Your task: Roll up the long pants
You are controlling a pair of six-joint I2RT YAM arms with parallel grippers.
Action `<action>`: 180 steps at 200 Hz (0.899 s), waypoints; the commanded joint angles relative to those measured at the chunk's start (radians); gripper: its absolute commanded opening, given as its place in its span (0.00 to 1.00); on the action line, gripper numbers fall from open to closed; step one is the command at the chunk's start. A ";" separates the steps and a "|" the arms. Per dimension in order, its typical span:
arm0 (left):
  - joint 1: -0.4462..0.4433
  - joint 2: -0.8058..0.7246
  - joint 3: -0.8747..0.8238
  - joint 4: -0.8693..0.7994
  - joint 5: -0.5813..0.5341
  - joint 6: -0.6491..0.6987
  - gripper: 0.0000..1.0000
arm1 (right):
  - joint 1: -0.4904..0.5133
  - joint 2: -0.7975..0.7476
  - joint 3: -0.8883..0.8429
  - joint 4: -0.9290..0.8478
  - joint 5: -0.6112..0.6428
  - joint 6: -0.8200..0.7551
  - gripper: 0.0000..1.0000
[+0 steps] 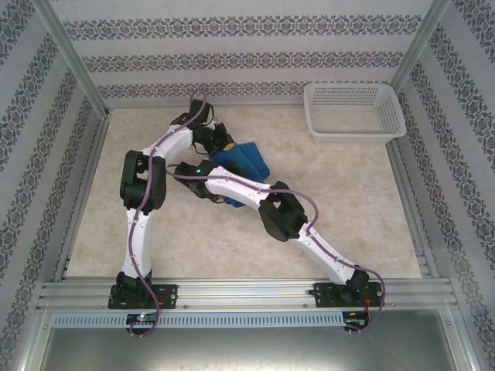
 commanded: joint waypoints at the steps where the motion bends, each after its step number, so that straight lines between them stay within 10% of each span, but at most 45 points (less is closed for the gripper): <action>1: -0.006 0.001 -0.056 -0.053 -0.043 -0.002 0.00 | -0.061 0.001 -0.075 0.082 0.138 -0.129 0.98; 36: -0.003 -0.017 -0.088 -0.046 -0.034 -0.008 0.00 | -0.126 0.006 -0.096 0.112 0.091 -0.181 0.79; 57: 0.000 -0.020 -0.083 -0.059 -0.030 -0.004 0.00 | -0.158 -0.016 -0.146 0.155 0.039 -0.191 0.00; 151: 0.088 -0.035 0.040 -0.115 0.003 -0.014 0.00 | -0.206 -0.294 -0.337 0.220 -0.199 -0.123 0.00; 180: 0.137 -0.058 0.055 -0.036 0.086 -0.054 0.37 | -0.219 -0.345 -0.326 0.198 -0.282 -0.105 0.00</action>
